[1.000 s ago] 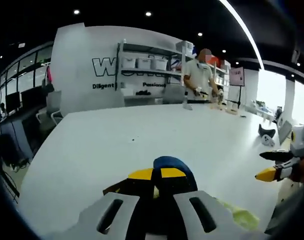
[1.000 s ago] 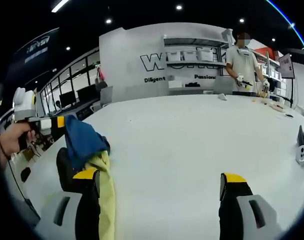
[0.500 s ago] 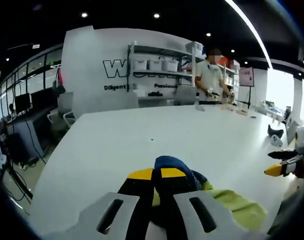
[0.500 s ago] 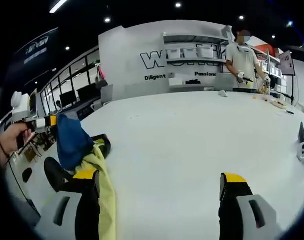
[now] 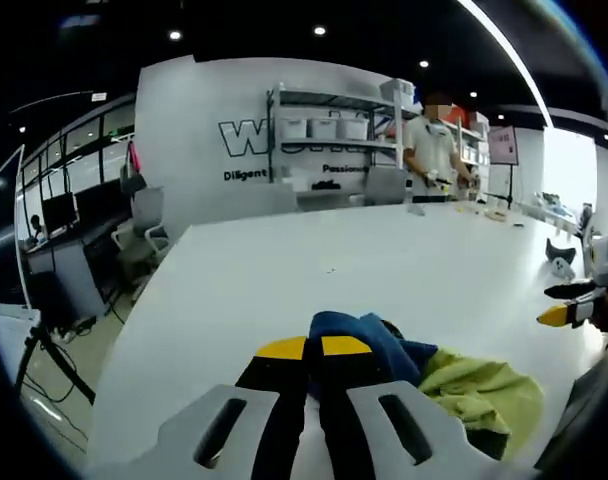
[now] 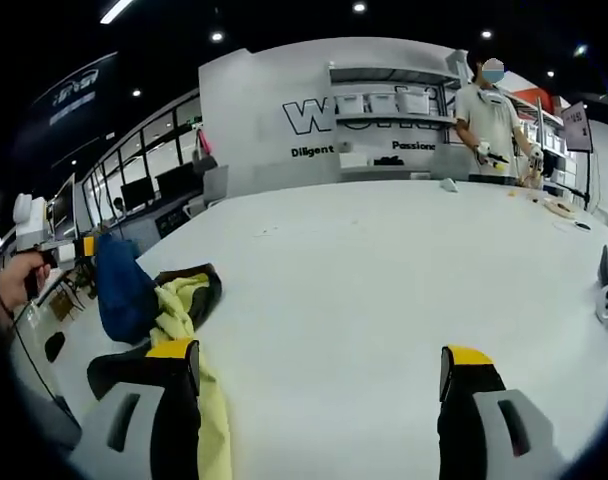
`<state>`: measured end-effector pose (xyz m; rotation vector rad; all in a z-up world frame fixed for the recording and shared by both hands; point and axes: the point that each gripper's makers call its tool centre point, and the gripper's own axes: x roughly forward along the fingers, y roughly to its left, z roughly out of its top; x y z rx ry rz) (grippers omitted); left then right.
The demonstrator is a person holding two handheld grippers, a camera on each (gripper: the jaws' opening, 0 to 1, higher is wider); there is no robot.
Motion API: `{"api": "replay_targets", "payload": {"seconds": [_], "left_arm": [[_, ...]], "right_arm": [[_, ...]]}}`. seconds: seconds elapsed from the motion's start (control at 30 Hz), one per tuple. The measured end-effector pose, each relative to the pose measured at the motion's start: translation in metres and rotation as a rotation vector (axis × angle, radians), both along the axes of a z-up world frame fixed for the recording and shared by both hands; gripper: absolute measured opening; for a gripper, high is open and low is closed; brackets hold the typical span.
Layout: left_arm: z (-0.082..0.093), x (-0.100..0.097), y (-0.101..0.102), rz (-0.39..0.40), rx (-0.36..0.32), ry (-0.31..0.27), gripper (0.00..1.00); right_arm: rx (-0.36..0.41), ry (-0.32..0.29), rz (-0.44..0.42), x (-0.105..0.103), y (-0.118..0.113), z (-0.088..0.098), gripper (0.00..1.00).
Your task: Fold the garment on the visible template until the final outline fits inside the template.
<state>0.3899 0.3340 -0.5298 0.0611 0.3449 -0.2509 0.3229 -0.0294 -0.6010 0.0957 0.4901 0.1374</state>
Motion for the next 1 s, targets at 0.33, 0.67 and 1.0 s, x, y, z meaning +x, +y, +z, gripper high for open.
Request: {"api": "replay_targets", "payload": {"seconds": [0.33, 0.67, 1.0], "left_arm": [[-0.001, -0.016, 0.004, -0.001, -0.019, 0.009, 0.00], [0.021, -0.014, -0.012, -0.042, -0.025, -0.034, 0.00], [0.042, -0.013, -0.042, -0.122, -0.035, -0.078, 0.00]], "right_arm": [[-0.041, -0.009, 0.062, 0.001, 0.014, 0.001, 0.99], [-0.046, -0.037, 0.115, 0.004, 0.032, 0.013, 0.99], [-0.081, -0.116, 0.265, 0.017, 0.080, 0.053, 0.99]]}}
